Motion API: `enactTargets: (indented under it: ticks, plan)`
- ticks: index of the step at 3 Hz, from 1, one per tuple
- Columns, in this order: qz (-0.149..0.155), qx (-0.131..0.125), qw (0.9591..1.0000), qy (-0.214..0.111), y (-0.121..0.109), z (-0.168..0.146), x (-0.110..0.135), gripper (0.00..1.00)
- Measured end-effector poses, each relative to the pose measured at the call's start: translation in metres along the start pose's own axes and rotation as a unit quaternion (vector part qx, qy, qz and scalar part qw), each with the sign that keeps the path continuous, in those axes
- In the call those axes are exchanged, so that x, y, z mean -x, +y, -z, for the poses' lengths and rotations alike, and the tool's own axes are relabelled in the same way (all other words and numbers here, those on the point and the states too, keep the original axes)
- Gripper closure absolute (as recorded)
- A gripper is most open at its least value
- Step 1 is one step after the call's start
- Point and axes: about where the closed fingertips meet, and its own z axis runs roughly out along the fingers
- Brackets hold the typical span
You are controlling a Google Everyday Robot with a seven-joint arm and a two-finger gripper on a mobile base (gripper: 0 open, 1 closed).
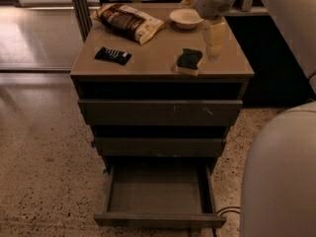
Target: Place sponge into bottom drawer
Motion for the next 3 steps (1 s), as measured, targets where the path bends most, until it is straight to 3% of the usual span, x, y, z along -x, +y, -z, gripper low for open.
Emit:
enactTargets:
  ticks: [3]
  plan:
    - [-0.002,0.037,0.9988,-0.030,0.010,-0.048,0.009,0.00]
